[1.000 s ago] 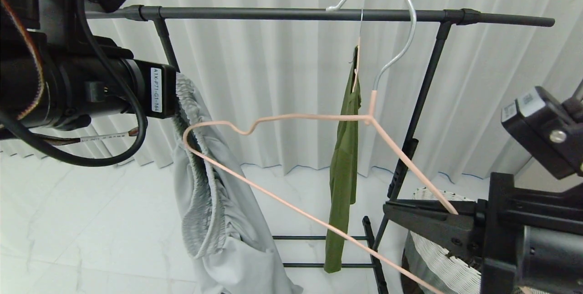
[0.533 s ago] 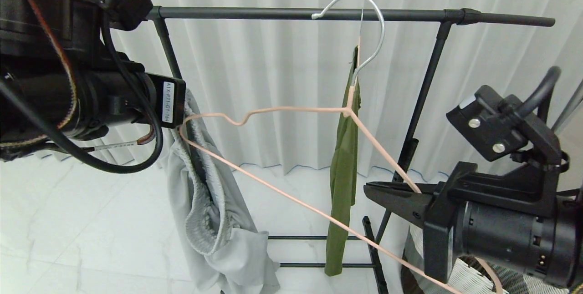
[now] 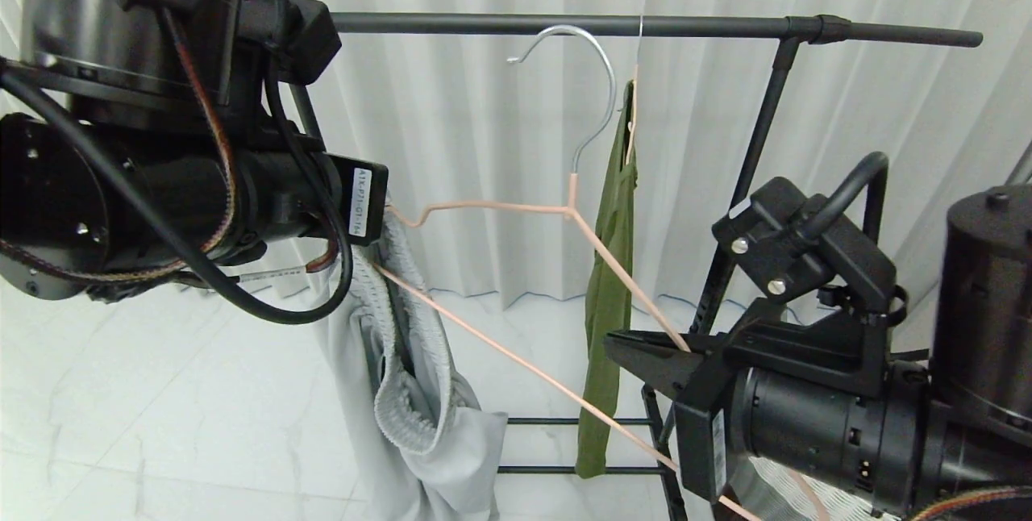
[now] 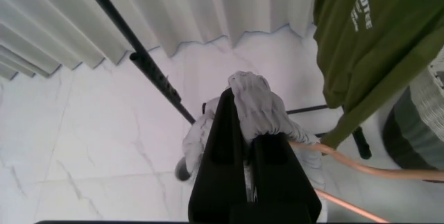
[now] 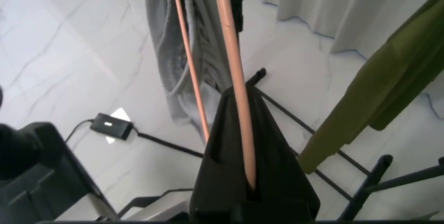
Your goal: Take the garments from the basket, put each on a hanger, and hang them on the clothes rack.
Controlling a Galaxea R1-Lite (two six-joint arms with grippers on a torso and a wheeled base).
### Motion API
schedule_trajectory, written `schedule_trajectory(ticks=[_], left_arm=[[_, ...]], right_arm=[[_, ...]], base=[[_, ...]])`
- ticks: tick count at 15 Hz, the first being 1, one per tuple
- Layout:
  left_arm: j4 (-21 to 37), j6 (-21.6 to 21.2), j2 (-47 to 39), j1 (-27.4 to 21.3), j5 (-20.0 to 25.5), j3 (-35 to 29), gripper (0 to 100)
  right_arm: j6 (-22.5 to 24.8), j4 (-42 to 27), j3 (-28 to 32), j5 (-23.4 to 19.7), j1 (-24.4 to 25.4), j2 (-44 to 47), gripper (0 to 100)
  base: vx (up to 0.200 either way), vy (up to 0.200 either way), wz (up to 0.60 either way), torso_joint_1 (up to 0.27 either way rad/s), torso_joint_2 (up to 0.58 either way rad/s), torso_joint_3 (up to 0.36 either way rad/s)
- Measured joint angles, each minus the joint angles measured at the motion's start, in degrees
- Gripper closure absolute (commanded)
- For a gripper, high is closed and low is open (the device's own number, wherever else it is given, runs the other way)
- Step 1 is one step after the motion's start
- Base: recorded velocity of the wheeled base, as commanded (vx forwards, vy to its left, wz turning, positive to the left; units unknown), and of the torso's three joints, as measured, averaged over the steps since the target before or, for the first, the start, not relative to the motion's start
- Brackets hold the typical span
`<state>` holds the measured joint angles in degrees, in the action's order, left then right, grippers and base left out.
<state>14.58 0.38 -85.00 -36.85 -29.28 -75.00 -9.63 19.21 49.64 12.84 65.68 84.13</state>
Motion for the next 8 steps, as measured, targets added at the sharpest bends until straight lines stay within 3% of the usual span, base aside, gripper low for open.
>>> schedule_trajectory(ticks=[4,8], left_arm=[[0.3,4.1,-0.6,-3.0,-0.1,-0.8,100],[0.4,4.5,0.5,-7.4,0.2,-2.0,100]], right_arm=[[0.0,6.5,-0.1,2.5,0.2,4.5,100],[0.3,8.6,-0.2,2.1,0.2,8.2,100]], base=[[0.000,0.000,0.00,0.000,0.00,0.000],[0.000,0.000,0.00,0.000,0.00,0.000]])
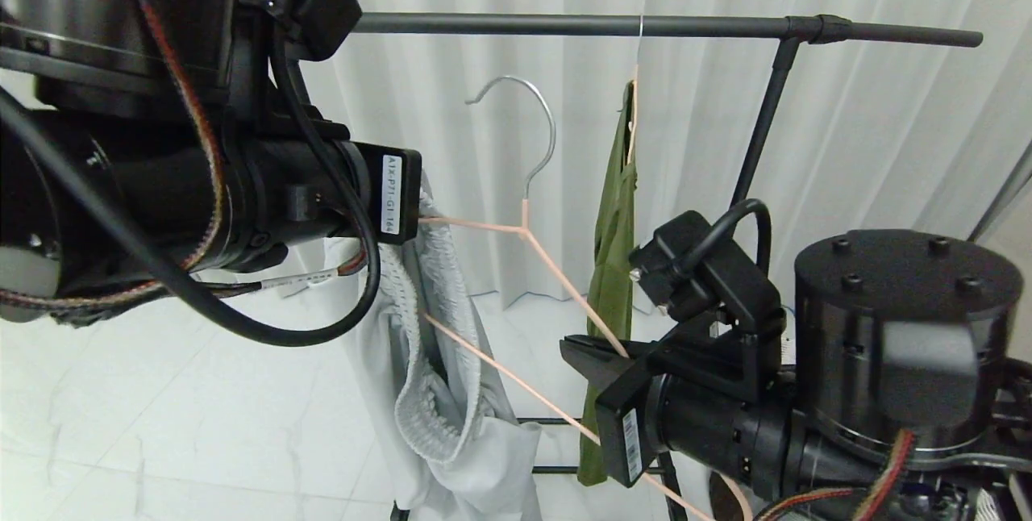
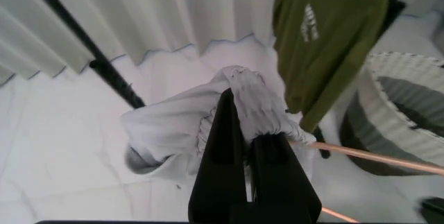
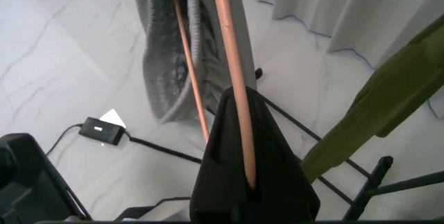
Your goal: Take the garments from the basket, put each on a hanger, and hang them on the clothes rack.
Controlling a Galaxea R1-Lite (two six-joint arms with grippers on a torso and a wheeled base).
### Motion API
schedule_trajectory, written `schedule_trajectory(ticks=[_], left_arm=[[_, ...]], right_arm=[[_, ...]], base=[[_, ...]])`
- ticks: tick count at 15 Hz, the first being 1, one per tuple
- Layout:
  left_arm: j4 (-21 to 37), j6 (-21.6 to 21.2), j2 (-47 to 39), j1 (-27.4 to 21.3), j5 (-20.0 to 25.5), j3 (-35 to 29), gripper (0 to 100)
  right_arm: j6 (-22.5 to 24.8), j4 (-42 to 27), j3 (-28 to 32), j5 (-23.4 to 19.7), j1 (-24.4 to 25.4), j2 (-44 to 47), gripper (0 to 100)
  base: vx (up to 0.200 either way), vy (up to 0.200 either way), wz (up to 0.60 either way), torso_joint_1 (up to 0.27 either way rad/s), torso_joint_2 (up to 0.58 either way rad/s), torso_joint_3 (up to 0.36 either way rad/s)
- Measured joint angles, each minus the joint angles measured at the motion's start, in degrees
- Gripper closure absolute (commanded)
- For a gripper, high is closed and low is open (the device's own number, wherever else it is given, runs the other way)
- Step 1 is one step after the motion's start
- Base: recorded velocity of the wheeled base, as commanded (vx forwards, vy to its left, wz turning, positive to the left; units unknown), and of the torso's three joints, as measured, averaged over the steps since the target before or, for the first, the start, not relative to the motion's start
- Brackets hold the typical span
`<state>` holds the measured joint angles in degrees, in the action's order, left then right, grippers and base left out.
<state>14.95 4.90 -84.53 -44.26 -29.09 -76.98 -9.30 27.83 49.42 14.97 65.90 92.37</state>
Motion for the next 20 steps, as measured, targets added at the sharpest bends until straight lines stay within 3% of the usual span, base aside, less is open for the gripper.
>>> schedule_trajectory(ticks=[6,11,20], left_arm=[[0.0,1.8,2.5,-8.0,0.3,-0.4,100],[0.0,1.7,3.5,-8.7,0.3,0.7,100],[-0.4,1.5,3.9,-11.7,0.1,1.5,100]], right_arm=[[-0.2,6.8,0.2,0.4,-0.3,4.0,100],[0.3,11.4,0.1,0.6,-1.8,4.3,100],[5.6,18.6,0.0,0.6,-5.7,2.1,100]], base=[[0.000,0.000,0.00,0.000,0.00,0.000],[0.000,0.000,0.00,0.000,0.00,0.000],[0.000,0.000,0.00,0.000,0.00,0.000]])
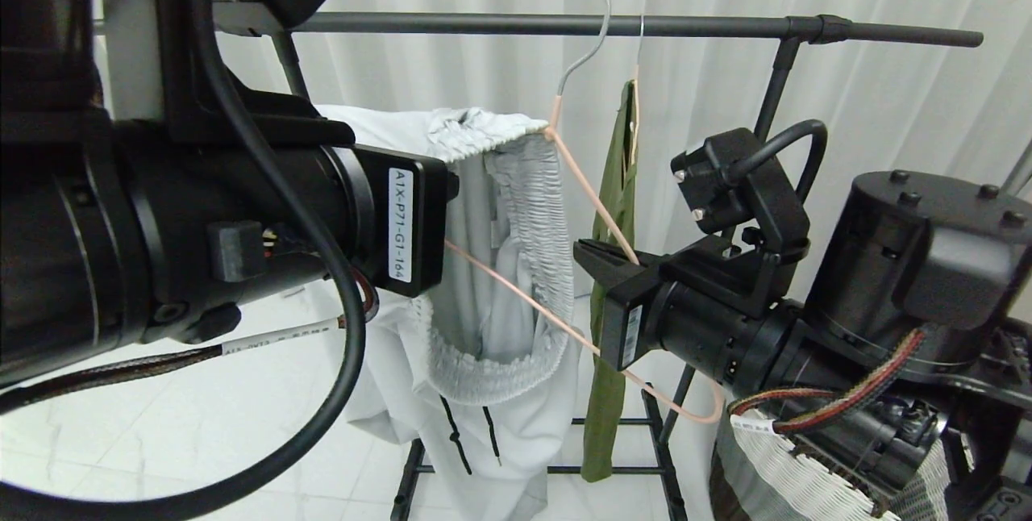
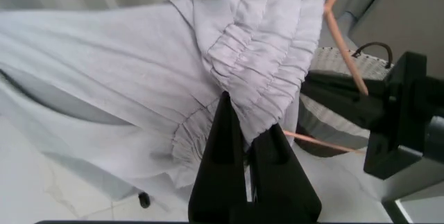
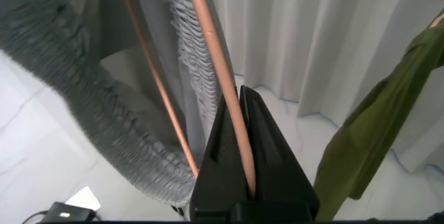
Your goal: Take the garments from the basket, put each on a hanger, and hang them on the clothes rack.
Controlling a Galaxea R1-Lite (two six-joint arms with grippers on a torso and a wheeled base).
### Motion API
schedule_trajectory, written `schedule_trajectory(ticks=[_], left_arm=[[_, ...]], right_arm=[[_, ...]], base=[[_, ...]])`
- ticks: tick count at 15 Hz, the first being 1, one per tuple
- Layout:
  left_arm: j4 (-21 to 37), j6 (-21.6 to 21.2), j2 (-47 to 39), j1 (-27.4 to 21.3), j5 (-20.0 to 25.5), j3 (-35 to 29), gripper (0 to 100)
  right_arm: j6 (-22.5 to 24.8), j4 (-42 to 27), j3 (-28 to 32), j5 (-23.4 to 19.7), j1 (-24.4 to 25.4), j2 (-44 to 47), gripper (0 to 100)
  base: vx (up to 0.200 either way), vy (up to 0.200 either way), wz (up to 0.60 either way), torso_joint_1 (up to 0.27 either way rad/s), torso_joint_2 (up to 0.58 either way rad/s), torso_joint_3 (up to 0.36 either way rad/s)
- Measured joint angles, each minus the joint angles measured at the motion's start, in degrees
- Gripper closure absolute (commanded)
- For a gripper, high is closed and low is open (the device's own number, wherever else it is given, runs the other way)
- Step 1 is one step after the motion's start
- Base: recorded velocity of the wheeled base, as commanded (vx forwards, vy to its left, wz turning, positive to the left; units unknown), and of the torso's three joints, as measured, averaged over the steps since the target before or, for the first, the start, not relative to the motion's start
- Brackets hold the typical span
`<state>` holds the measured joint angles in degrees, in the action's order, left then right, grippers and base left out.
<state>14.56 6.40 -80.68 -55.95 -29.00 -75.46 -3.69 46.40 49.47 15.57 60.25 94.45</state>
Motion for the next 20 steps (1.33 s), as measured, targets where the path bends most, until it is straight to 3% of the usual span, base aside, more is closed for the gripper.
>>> schedule_trajectory(ticks=[1,2,11,12,14,17,20], left_arm=[[0.0,-0.1,0.0,0.0,0.0,0.1,100],[0.0,-0.1,0.0,-0.1,0.1,0.2,0],[0.0,-0.3,1.4,-2.0,0.0,2.4,0],[0.0,-1.6,2.5,-2.0,0.0,3.5,0],[0.0,-9.1,5.7,-1.7,1.3,5.4,0],[0.0,-22.0,10.3,5.5,14.1,6.4,0],[0.0,-36.1,12.5,17.8,34.0,5.8,0]], right_arm=[[0.7,0.7,0.0,0.0,-0.3,-0.1,100],[1.6,1.4,0.0,0.0,-0.4,-0.1,100],[7.5,8.2,-0.5,1.8,-2.1,-0.5,100],[7.9,8.2,-1.1,1.5,-3.1,-1.0,100],[9.6,8.0,-2.5,-0.9,-6.4,-2.8,100],[10.8,1.8,-5.6,-8.8,-11.0,-7.8,100],[11.5,-5.9,-8.1,-14.6,-13.0,-13.4,100]], base=[[0.000,0.000,0.00,0.000,0.00,0.000],[0.000,0.000,0.00,0.000,0.00,0.000],[0.000,0.000,0.00,0.000,0.00,0.000],[0.000,0.000,0.00,0.000,0.00,0.000],[0.000,0.000,0.00,0.000,0.00,0.000],[0.000,0.000,0.00,0.000,0.00,0.000],[0.000,0.000,0.00,0.000,0.00,0.000]])
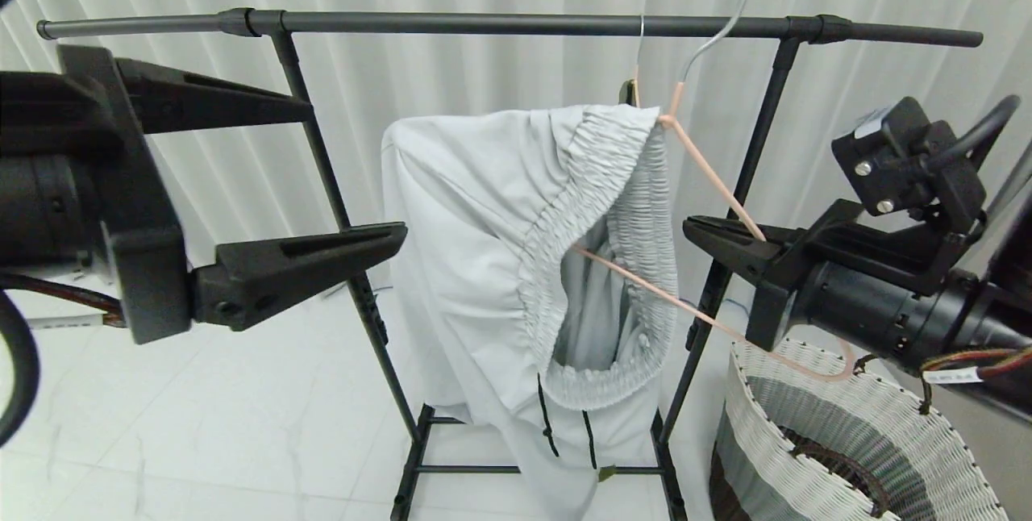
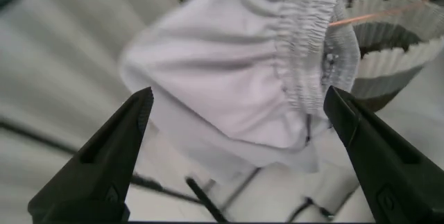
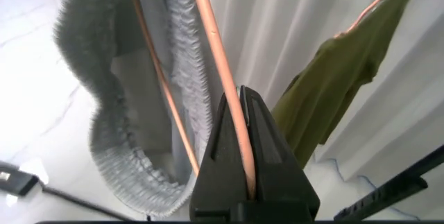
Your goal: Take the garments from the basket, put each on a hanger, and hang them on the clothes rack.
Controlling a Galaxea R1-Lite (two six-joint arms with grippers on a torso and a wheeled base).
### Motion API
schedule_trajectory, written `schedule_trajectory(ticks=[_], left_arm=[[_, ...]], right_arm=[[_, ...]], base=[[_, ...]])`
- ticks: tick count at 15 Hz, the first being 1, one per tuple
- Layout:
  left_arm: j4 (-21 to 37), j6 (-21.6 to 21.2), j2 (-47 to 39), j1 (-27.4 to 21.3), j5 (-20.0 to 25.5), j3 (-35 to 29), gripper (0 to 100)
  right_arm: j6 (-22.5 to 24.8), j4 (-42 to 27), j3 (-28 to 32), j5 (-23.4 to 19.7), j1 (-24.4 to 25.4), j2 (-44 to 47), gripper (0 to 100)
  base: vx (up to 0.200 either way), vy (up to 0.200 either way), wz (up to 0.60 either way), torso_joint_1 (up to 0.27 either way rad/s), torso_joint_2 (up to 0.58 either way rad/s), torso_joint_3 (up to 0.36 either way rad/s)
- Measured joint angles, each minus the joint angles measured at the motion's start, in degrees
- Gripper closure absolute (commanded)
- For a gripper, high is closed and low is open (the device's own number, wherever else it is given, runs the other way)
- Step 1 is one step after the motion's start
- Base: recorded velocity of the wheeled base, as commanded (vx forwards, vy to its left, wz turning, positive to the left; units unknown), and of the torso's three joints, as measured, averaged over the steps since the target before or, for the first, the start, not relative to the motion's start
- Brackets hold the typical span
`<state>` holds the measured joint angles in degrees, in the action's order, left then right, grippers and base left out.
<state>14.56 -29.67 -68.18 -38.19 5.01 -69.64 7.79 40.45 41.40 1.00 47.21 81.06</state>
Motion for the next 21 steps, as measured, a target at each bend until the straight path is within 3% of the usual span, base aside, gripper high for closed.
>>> schedule_trajectory(ticks=[1,3,9,14,15,21], left_arm=[[0.0,-4.1,0.0,3.1,5.2,-0.5,0],[0.0,-8.4,-1.6,6.1,10.2,-1.5,0],[0.0,-13.2,-10.4,4.3,16.7,-3.4,0],[0.0,-13.2,-14.9,3.6,17.5,-3.3,0],[0.0,-13.2,-15.3,3.6,17.5,-3.3,100],[0.0,-13.3,-15.6,3.6,17.5,-1.2,100]], right_arm=[[0.5,-0.9,-0.7,-1.0,-0.1,-1.2,100],[2.9,-1.0,-2.5,-2.7,-0.1,-2.8,100],[5.4,-1.2,-4.7,-3.8,2.9,-3.9,100],[6.6,-1.2,-5.2,-3.8,4.5,-3.8,100],[7.2,-1.2,-5.2,-3.8,4.7,-3.8,100],[7.6,-0.9,-4.8,-3.4,4.7,-3.2,100]], base=[[0.000,0.000,0.00,0.000,0.00,0.000],[0.000,0.000,0.00,0.000,0.00,0.000],[0.000,0.000,0.00,0.000,0.00,0.000],[0.000,0.000,0.00,0.000,0.00,0.000],[0.000,0.000,0.00,0.000,0.00,0.000],[0.000,0.000,0.00,0.000,0.00,0.000]])
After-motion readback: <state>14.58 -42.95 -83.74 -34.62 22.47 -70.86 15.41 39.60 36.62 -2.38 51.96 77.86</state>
